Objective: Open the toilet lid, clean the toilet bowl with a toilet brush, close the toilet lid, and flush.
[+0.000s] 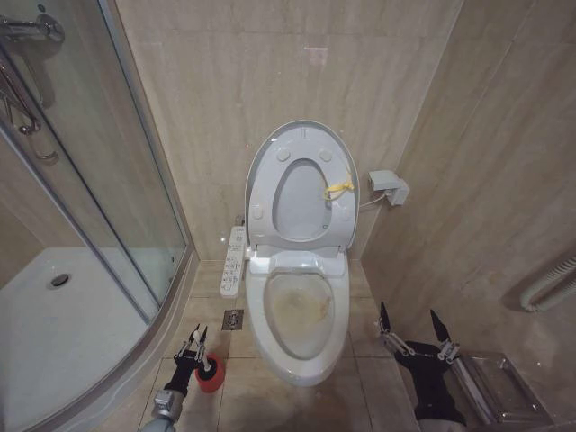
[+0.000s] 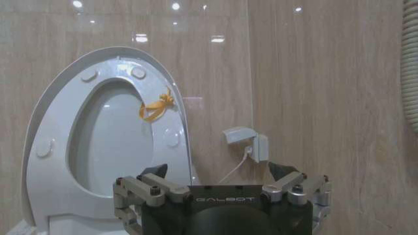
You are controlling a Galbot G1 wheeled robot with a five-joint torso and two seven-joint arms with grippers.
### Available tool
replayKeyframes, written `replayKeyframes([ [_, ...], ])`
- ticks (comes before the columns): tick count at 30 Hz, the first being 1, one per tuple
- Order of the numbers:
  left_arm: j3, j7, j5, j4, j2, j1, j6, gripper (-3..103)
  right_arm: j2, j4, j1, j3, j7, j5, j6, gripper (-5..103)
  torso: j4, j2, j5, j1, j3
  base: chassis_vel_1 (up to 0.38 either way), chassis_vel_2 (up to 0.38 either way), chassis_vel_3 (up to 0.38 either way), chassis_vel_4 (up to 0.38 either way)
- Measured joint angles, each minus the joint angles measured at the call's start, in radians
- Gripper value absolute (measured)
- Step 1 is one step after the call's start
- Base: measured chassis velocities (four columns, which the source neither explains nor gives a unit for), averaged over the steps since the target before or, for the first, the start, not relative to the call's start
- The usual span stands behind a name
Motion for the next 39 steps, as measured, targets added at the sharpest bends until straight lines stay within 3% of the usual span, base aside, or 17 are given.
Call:
replayKeyframes([
  [8,-0.012,0.01,-0.024,-0.079,0.0,0.059,-0.002,24,0.0,0.0,0.0,0.0,0.0,0.0,0.0,100,0.0002,0.0,-0.0002,0.0,0.0,0.0,0.0,0.0,0.0],
  [12,-0.024,0.013,-0.054,-0.241,0.018,0.152,0.023,24,0.0,0.0,0.0,0.0,0.0,0.0,0.0,100,0.0,0.0,0.0,0.0,0.0,0.0,0.0,0.0,0.0],
  [17,-0.04,0.014,-0.091,-0.349,0.034,0.223,0.035,24,0.0,0.0,0.0,0.0,0.0,0.0,0.0,100,0.0001,0.0,-0.0002,0.0,0.0,0.0,0.0,0.0,0.0],
  [21,-0.062,0.011,-0.173,-0.487,0.072,0.322,0.051,24,0.0,0.0,0.0,0.0,0.0,0.0,0.0,100,-0.0002,0.0,-0.0003,0.0,0.0,0.0,0.0,0.0,0.0],
  [23,-0.09,0.04,-0.264,-0.59,0.109,0.425,0.066,24,0.0,0.0,0.0,0.0,0.0,0.0,0.0,100,0.0001,0.0,-0.0002,0.0,0.0,0.0,0.0,0.0,0.0],
  [24,-0.09,0.04,-0.264,-0.59,0.109,0.425,0.066,24,0.0,0.0,0.0,0.0,0.0,0.0,0.0,100,0.0001,0.0,-0.0002,0.0,0.0,0.0,0.0,0.0,0.0],
  [27,-0.147,0.134,-0.352,-0.71,0.147,0.574,0.049,24,0.0,0.0,0.0,0.0,0.0,0.0,0.0,100,0.0003,0.0,-0.0003,0.0,0.0,0.0,0.0,0.0,0.0],
  [33,-0.213,0.196,-0.403,-0.868,0.157,0.698,0.022,24,0.0,0.0,0.0,0.0,0.0,0.0,0.0,100,0.0003,0.0,-0.0002,0.0,0.0,0.0,0.0,0.0,0.0],
  [34,-0.237,0.207,-0.413,-0.938,0.155,0.735,0.018,24,0.0,0.0,0.0,0.0,0.0,0.0,0.0,100,0.0,0.0,0.0,0.0,0.0,0.0,0.0,0.0,0.0],
  [39,-0.278,0.208,-0.436,-1.097,0.152,0.802,0.048,24,0.0,0.0,0.0,0.0,0.0,0.0,0.0,100,0.0001,0.0,0.0,0.0,0.0,0.0,0.0,0.0,0.0],
])
